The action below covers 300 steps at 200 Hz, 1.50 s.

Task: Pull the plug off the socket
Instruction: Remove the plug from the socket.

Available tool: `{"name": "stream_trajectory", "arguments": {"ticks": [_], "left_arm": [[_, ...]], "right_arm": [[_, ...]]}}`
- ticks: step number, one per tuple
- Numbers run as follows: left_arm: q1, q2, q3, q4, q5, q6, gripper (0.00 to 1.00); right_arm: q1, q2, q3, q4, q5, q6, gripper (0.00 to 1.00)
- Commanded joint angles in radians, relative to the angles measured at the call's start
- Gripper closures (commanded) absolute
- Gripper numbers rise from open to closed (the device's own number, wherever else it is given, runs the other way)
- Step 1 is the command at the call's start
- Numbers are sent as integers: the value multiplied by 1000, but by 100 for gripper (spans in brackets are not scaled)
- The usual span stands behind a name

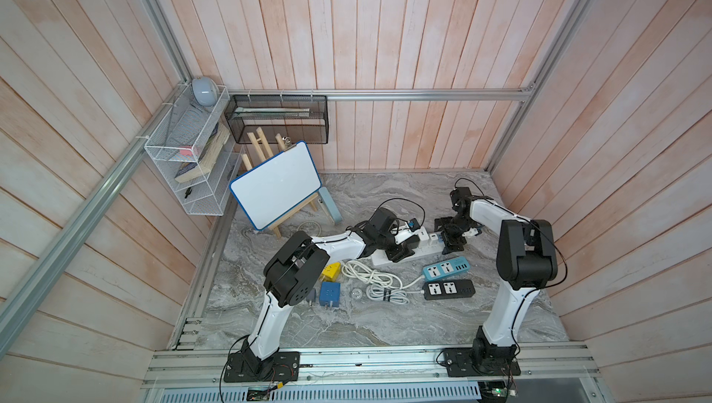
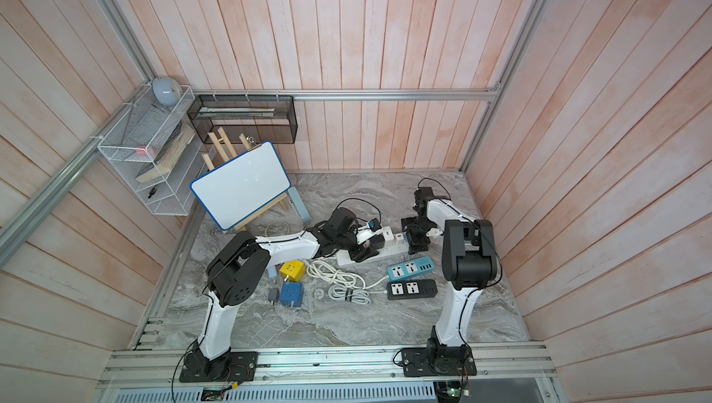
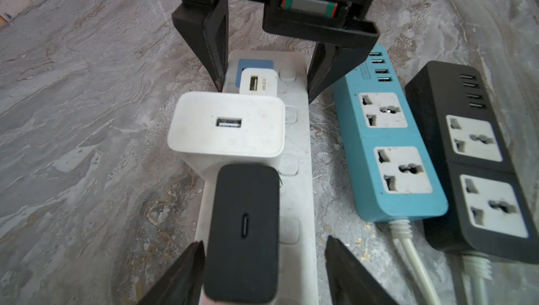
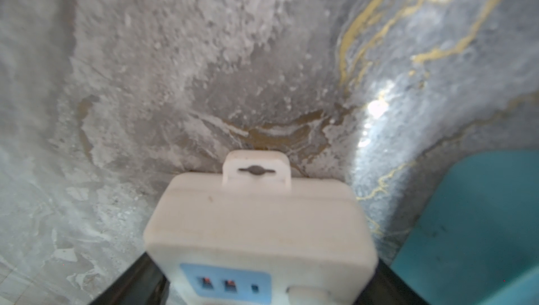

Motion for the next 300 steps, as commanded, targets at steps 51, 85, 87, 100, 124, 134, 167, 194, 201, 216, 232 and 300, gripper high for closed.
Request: {"name": "stream_trajectory", "arguments": {"ticks": [51, 85, 87, 100, 124, 134, 167, 194, 201, 216, 232, 300], "left_arm": [[-7, 61, 56, 51, 6, -20, 47], [-7, 66, 65, 50, 21, -25, 77], [-8, 64, 66, 50, 22, -25, 79], [-9, 61, 66, 50, 27, -20, 91], [-13, 43, 58, 55, 18, 6, 100], [-15, 34, 53, 60, 9, 20, 100], [-18, 8, 48, 70, -26, 54, 100], [-17, -8, 56, 71, -42, 76, 100], [-18, -11, 59, 71, -44, 81, 100], [-18, -19, 63, 69, -47, 92, 100], [-18, -26, 64, 68, -48, 99, 100], [-14, -66, 66, 57, 7, 82, 100]], "right_arm": [[14, 63, -28, 63, 52, -51, 100], [13, 67, -26, 61, 53, -51, 100], [14, 67, -26, 62, 51, -50, 100], [14, 67, -23, 61, 53, -48, 100], [17, 66, -21, 59, 51, -42, 100], [19, 68, -20, 55, 53, -38, 100], [24, 66, -23, 50, 56, -28, 100], [24, 65, -32, 50, 64, -28, 100], [25, 65, -33, 48, 68, -28, 100], [24, 66, -33, 48, 69, -28, 100], [25, 68, -33, 50, 71, -28, 100], [25, 76, -30, 53, 74, 7, 100]]}}
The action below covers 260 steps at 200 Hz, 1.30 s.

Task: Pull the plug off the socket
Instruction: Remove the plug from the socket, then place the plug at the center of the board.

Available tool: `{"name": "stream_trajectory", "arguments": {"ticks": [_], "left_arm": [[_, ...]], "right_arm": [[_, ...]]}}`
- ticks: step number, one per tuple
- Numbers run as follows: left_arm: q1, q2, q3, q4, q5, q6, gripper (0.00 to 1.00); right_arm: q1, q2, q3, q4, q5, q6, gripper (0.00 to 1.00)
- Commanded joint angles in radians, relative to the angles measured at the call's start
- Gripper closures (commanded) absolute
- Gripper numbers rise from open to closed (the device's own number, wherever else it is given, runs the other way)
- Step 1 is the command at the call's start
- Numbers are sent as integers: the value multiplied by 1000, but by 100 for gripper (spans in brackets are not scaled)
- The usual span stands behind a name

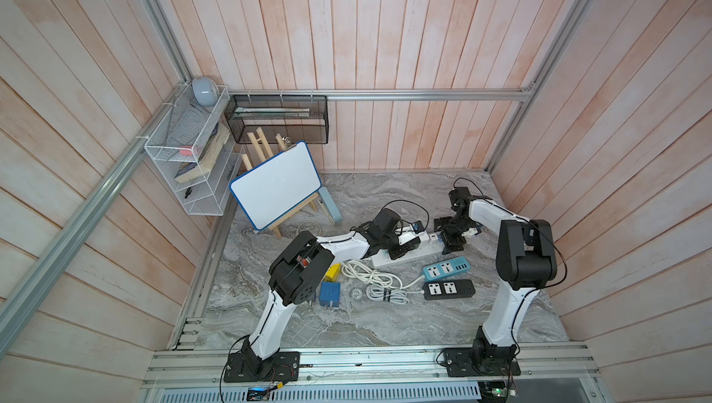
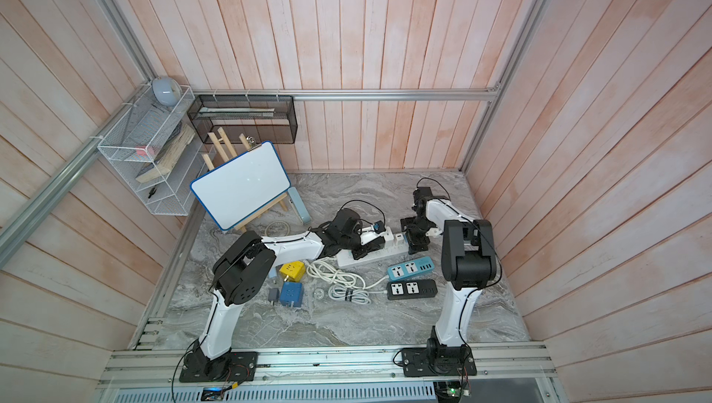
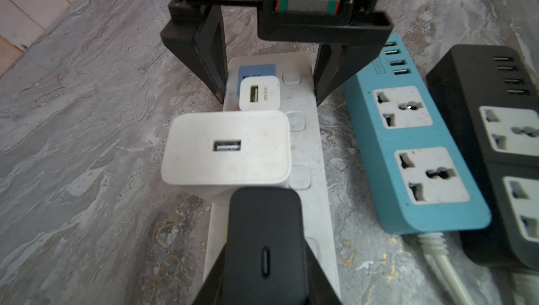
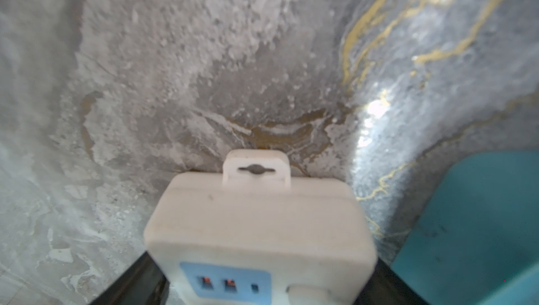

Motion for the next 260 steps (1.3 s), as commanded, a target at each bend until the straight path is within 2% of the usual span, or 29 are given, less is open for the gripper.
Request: {"name": "stream_trajectory", "arguments": {"ticks": [1, 27, 47, 106, 155, 211, 260], "left_arm": [[5, -96, 30, 45, 52, 2, 100], [21, -96, 71, -18, 127, -32, 100], [28, -109, 77, -43, 144, -38, 100], [33, -184, 56, -76, 89, -38, 100], [42, -260, 41, -115, 33, -84, 100], [51, -360, 4, -206, -45, -236, 100], [67, -438, 37, -436, -153, -426, 100]], "right_arm": [[16, 75, -32, 53, 57, 12, 100], [16, 78, -33, 55, 61, 13, 100], [16, 77, -33, 58, 61, 16, 100], [16, 78, -26, 59, 57, 16, 100], [16, 78, -25, 59, 55, 17, 100], [20, 75, -24, 68, 47, 20, 100], [21, 75, -21, 70, 45, 18, 100]]}}
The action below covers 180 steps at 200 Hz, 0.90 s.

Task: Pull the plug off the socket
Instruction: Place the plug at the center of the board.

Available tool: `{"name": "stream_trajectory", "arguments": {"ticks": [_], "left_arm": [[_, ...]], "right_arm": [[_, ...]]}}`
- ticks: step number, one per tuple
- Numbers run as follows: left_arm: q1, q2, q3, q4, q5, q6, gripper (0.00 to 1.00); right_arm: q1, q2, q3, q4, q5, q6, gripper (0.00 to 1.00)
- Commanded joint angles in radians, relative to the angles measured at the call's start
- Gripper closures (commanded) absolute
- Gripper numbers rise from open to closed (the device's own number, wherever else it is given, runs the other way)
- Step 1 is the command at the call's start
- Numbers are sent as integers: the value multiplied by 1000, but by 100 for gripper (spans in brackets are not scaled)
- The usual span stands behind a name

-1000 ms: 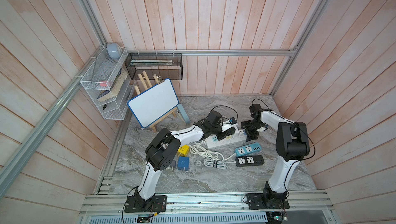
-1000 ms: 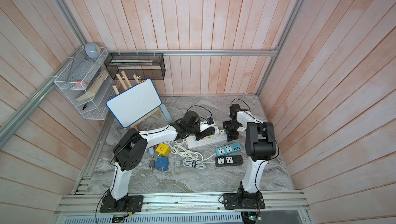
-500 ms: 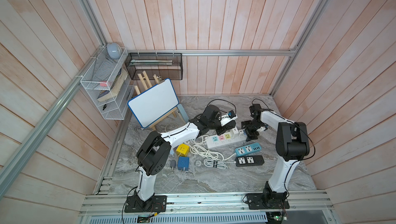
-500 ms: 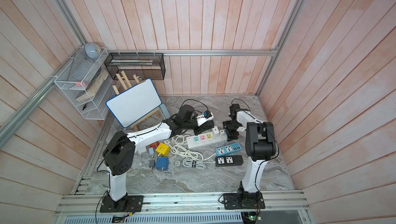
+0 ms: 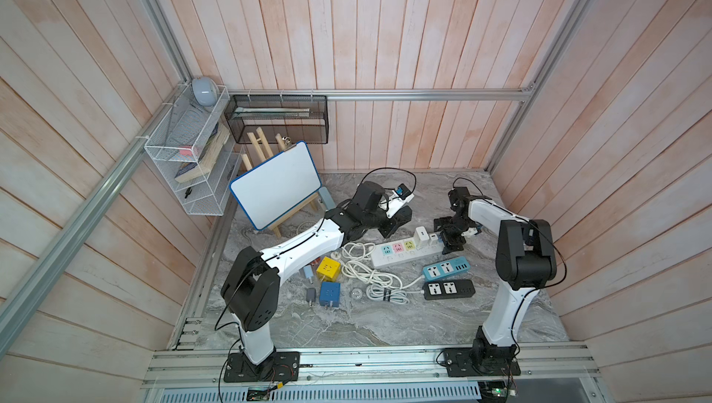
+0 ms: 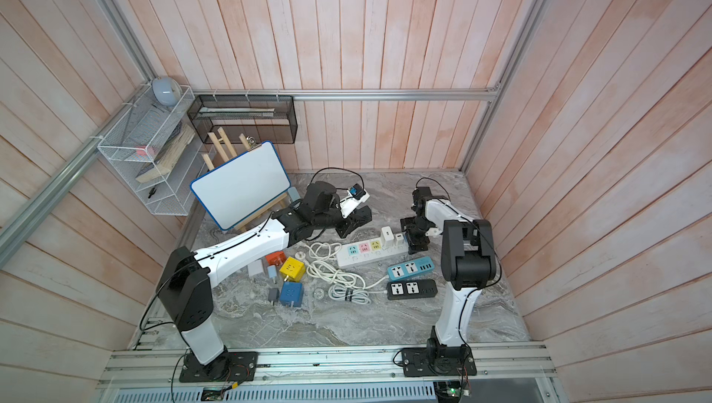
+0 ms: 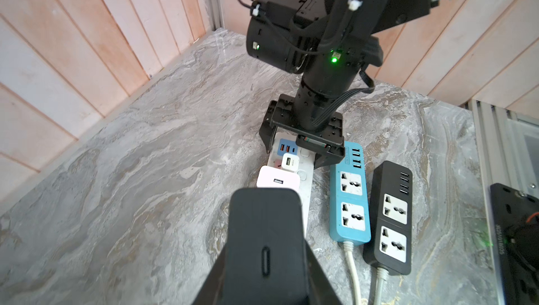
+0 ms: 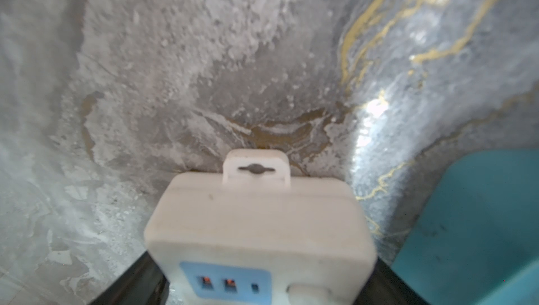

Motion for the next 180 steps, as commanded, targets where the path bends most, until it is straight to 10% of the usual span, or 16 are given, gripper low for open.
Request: {"name": "stream_trajectory", "arguments": {"ticks": [1, 180], "left_arm": [[14, -52, 20, -148, -78, -139, 100], [349, -295, -296, -939, -58, -688, 100]], "right_arm": [[16, 75, -23, 71, 35, 11, 100], [21, 100, -19, 95, 14, 22, 100]]}}
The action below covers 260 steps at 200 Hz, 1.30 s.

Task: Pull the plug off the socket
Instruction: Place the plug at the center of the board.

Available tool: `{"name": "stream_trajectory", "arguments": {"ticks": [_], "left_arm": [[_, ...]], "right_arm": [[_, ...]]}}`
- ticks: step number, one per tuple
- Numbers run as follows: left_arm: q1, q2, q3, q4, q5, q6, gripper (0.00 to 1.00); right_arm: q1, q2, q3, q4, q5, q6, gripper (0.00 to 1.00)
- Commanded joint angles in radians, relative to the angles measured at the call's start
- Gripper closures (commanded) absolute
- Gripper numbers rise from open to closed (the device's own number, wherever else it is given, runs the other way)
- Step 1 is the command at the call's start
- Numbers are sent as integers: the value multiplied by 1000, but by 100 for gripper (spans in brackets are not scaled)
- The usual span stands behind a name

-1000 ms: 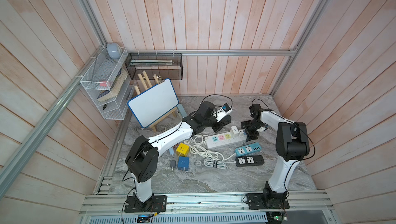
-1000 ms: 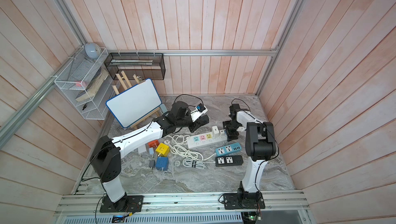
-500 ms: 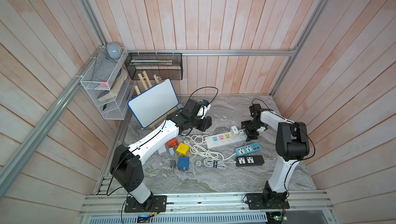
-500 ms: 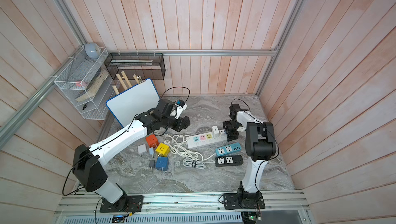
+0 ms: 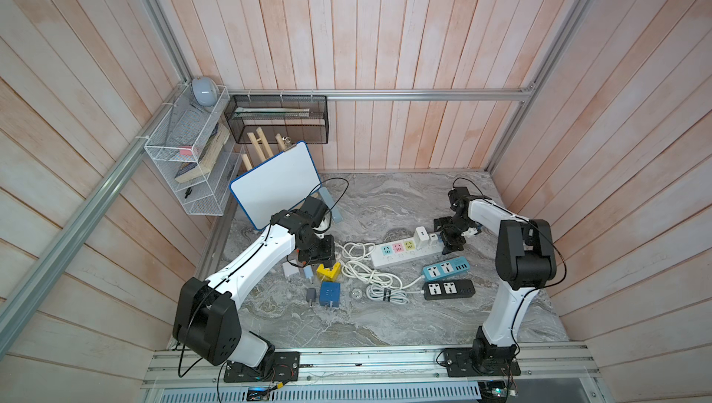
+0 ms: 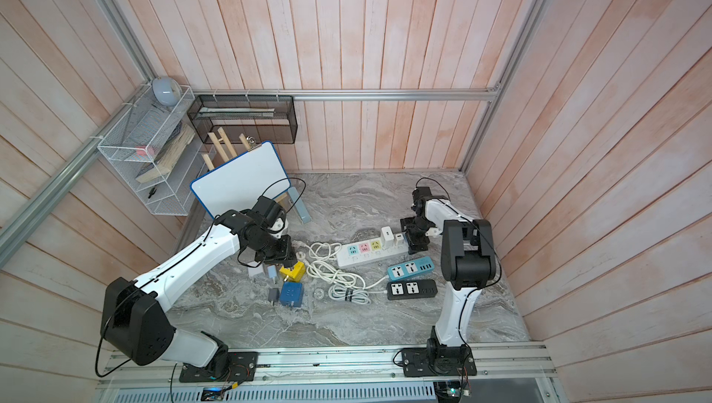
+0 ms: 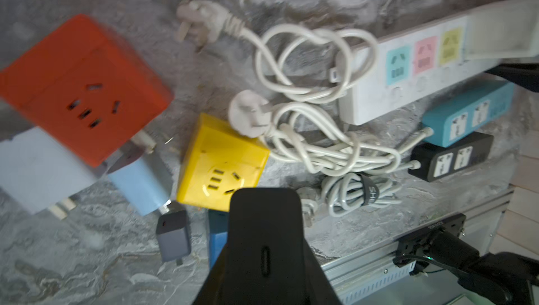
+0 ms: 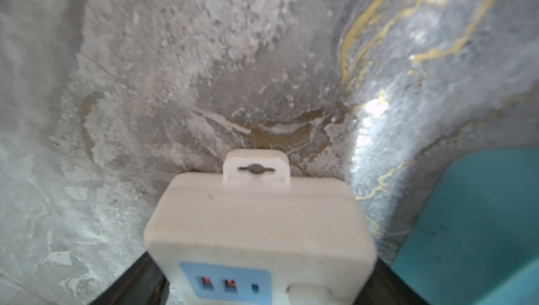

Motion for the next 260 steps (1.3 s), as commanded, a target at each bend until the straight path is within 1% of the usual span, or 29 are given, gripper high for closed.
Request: {"name": "stream_trajectory", "arguments": {"ticks": [1, 39, 64, 82, 171, 186, 221, 244, 255, 260], "left_arm": [[39, -9, -28, -139, -27, -57, 100], [116, -30, -38, -214, -39, -67, 100], [140, -19, -76, -242, -35, -53, 100], [155, -1, -115, -246, -53, -46, 100], [161, 109, -194, -147, -76, 5, 100], [162, 114, -209, -118, -68, 3, 97], [162, 134, -236, -75, -65, 8, 94], [161, 146, -251, -66, -66, 17, 86], [163, 148, -261, -59, -66, 18, 79], [162, 149, -266, -55, -65, 19, 77]], "right_arm": [[20, 97, -23, 97, 13, 17, 100], [19, 101, -17, 97, 11, 16, 100], [19, 105, -14, 99, 7, 17, 100], [20, 108, -11, 100, 5, 18, 100], [20, 111, -10, 101, 5, 12, 100], [20, 113, -6, 101, 3, 13, 100], [19, 113, -7, 100, 2, 12, 100], [20, 111, -5, 99, 4, 13, 100], [20, 111, -6, 99, 3, 12, 100], [19, 111, -6, 99, 4, 12, 100]]}}
